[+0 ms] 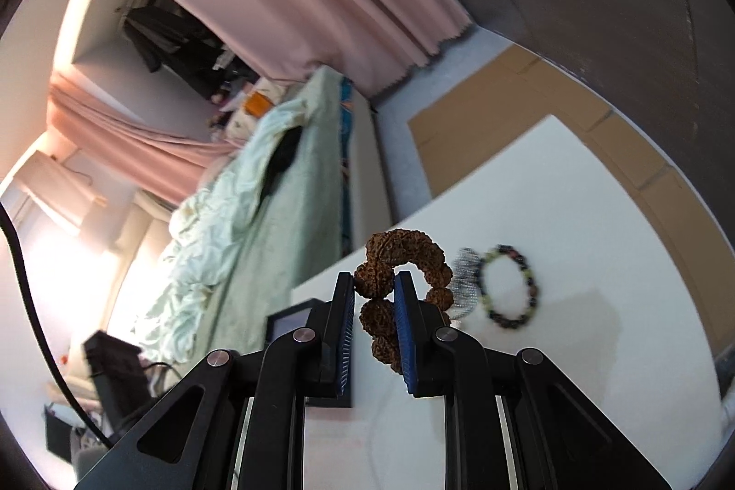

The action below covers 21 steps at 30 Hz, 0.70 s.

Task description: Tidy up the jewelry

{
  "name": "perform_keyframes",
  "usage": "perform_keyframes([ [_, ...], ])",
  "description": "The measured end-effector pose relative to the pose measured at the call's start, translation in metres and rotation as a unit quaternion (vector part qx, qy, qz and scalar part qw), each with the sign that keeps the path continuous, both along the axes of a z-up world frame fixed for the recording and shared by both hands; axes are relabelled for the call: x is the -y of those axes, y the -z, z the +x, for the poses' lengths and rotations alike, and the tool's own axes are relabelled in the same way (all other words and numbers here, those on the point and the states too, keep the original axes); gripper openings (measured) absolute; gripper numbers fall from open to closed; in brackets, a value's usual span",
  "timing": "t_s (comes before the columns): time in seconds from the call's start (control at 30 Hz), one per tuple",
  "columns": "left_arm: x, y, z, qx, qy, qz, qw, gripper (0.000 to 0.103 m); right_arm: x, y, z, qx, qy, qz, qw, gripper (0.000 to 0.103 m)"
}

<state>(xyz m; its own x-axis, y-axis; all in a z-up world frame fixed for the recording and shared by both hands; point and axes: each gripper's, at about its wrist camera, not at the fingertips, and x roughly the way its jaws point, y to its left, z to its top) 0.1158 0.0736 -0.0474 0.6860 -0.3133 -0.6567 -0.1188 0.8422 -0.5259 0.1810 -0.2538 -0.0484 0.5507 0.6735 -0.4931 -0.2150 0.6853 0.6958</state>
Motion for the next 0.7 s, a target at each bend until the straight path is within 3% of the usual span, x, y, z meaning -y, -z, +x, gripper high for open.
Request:
perform_keyframes([
  [0.07,-0.003,0.0,-0.002,-0.008,0.0,0.002,1.0,0.011,-0.007,-0.004,-0.002,0.01,-0.007,0.007,1.0,0.019],
  [0.13,-0.006,-0.002,-0.006,-0.006,-0.003,0.0,1.0,0.035,-0.016,-0.009,-0.007,0.022,-0.02,0.016,0.999,0.019],
  [0.2,-0.01,-0.006,-0.012,0.01,-0.017,0.002,0.9998,0.076,-0.026,-0.011,-0.01,0.029,-0.03,0.02,0.999,0.019],
  [0.27,-0.014,-0.015,-0.022,0.037,-0.034,0.011,0.9987,0.089,-0.038,-0.014,-0.014,0.033,-0.042,0.026,0.998,0.019],
  [0.43,-0.023,-0.022,-0.029,0.045,-0.042,0.032,0.9976,0.091,-0.07,-0.015,-0.02,0.041,-0.073,0.039,0.996,0.019],
  [0.7,-0.049,-0.026,-0.04,0.046,-0.072,0.036,0.9956,0.091,-0.112,-0.011,-0.029,0.045,-0.103,0.037,0.993,0.019],
])
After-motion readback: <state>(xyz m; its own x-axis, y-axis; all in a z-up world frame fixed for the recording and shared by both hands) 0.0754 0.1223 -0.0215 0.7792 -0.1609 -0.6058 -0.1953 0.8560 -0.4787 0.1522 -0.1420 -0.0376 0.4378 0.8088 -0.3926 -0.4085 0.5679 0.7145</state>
